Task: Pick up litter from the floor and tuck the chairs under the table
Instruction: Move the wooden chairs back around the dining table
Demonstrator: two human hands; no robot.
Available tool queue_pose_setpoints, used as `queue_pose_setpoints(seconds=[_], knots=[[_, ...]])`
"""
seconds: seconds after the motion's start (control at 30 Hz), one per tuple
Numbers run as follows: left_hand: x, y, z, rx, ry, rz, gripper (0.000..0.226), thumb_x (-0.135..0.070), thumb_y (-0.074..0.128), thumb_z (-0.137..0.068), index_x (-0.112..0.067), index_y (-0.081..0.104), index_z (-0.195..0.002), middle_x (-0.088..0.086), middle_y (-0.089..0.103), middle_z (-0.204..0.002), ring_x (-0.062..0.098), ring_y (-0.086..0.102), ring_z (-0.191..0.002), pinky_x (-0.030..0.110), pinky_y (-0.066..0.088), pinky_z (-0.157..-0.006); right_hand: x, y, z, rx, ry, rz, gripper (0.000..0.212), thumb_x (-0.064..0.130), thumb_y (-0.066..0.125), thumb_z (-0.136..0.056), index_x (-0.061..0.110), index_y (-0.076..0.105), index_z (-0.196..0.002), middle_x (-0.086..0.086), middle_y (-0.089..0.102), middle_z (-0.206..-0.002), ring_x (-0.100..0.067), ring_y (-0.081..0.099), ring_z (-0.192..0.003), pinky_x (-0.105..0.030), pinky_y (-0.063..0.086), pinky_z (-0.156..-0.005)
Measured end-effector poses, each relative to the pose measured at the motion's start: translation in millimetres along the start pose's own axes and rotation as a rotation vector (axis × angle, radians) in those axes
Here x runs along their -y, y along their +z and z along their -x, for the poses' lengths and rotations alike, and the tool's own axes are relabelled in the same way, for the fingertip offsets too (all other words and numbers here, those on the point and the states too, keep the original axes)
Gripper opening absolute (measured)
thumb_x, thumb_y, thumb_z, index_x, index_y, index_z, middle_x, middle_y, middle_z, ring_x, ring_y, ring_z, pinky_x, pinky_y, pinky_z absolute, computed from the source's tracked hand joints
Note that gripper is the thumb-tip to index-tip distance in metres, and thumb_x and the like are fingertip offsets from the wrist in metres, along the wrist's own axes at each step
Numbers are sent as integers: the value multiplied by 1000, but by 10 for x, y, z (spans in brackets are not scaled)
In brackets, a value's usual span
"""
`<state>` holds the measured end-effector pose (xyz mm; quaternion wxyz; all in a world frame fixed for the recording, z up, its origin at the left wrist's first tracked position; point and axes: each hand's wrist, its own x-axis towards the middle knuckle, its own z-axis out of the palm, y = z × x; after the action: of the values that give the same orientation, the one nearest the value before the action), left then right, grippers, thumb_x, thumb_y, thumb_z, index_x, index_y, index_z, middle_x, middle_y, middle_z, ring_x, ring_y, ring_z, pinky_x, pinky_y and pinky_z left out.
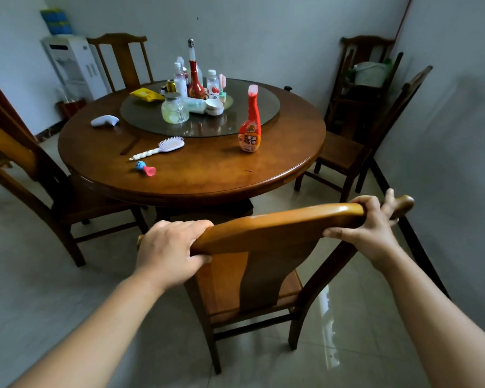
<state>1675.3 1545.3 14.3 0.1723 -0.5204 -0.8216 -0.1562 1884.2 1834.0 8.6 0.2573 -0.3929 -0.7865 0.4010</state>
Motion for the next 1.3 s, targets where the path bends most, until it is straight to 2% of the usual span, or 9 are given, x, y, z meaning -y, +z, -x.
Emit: queue_pose_setpoints(seconds=[0.27,0.4,0.57,0.63,0.67,0.73,0.9,1.0,1.3], knots=[[-206,30,-6,124,-17,-96,71,-34,82,-59,-30,50,-123,-11,65,-98,18,63,-86,40,44,-82,-150,-52,-58,40,-17,-34,69,47,85,-38,41,44,-94,10,-28,-151,-40,-28,-135,-63,4,-109],[-674,149,101,151,-283,-161,68,-34,76,-66,-31,46,-127,-4,59,-113,22,52,-106,47,27,-96,-334,-181,-42,66,-18,-24,69,40,88,-44,43,43,-97,15,-27,-150,-41,-26,-136,-64,5,-108],[-1249,327,104,103,-672,-40,81,-69,61,-66,-31,33,-132,0,34,-136,25,13,-136,62,-13,-104,-391,-206,-31,80,-63,-46,71,37,87,-49,43,42,-104,19,-27,-148,-39,-25,-137,-65,5,-108],[-1341,367,46,-12,-729,50,75,-58,72,-63,-24,47,-125,7,41,-132,31,14,-136,69,8,-104,-419,-194,-34,74,-79,-57,74,38,86,-50,49,40,-107,21,-28,-147,-38,-24,-137,-65,6,-108],[-1348,388,27,-86,-740,70,71,-50,79,-59,-17,55,-118,13,48,-125,35,22,-132,67,24,-100,-435,-189,-46,77,-82,-59,76,38,86,-49,51,39,-107,22,-28,-147,-38,-23,-138,-64,7,-108],[-1336,427,3,-183,-734,82,67,-40,85,-52,-8,62,-106,18,56,-110,41,35,-121,57,36,-91,-467,-177,-75,82,-96,-68,74,37,87,-49,51,40,-105,24,-28,-146,-38,-19,-139,-63,8,-109],[-1296,558,-131,-247,-667,63,67,-40,87,-47,-6,64,-100,16,58,-98,42,42,-105,46,35,-86,-498,-158,-305,81,-145,-105,69,36,87,-48,45,44,-101,28,-22,-144,-36,-12,-140,-61,13,-112],[-1196,618,-271,-291,-637,48,67,-44,85,-48,-6,64,-99,15,58,-96,40,42,-103,40,30,-86,-456,-105,-471,72,-167,-126,69,46,83,-42,43,46,-100,26,-21,-146,-37,-11,-140,-59,14,-112],[-976,719,-812,-354,-651,58,67,-48,82,-52,-8,61,-101,13,57,-98,39,41,-105,43,36,-85,-254,8,-1152,84,-184,-123,71,57,80,-35,42,46,-95,19,-17,-149,-40,-11,-138,-61,14,-109]])
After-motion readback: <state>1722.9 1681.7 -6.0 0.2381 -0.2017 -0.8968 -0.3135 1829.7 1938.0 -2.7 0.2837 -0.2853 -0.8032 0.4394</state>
